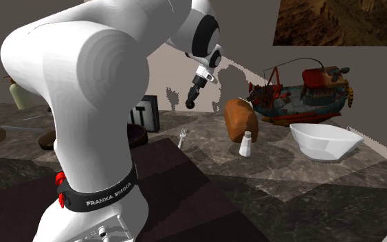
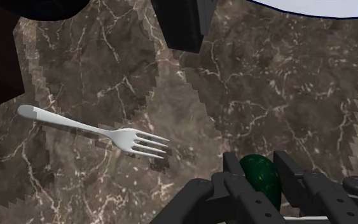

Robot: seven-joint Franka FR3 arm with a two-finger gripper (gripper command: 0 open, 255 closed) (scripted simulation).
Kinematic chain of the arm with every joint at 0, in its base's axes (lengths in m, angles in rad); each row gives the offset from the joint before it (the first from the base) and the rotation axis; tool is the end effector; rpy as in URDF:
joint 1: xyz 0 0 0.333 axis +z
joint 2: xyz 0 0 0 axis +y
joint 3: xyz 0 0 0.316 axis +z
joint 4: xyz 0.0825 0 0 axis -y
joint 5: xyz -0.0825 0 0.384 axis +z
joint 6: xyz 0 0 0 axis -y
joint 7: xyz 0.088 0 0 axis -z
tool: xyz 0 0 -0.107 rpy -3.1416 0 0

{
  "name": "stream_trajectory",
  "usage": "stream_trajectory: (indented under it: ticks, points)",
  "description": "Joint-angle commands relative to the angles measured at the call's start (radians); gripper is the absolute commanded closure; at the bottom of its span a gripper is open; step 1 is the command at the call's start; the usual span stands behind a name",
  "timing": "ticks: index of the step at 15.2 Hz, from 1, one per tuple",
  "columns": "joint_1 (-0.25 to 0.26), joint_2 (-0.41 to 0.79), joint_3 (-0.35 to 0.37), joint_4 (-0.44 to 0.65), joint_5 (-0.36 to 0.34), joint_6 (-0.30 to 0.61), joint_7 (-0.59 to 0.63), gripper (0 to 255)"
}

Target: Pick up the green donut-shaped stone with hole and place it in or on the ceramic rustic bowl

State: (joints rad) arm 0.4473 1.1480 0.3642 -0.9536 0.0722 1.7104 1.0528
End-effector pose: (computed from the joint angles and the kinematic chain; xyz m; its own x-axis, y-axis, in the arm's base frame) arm 0.5731 0.4736 0.1631 0.7804 -0.3722 -0.5024 -0.3713 -0.9224 0.1066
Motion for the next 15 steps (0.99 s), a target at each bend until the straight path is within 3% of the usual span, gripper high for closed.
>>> stream_trajectory:
  ticks: [1, 15]
  points:
    - [-0.003, -0.018, 0.002, -0.008, 0.002, -0.009, 0.004, 255]
    - [-0.015, -0.123, 0.019, -0.012, 0.016, -0.106, 0.037, 255]
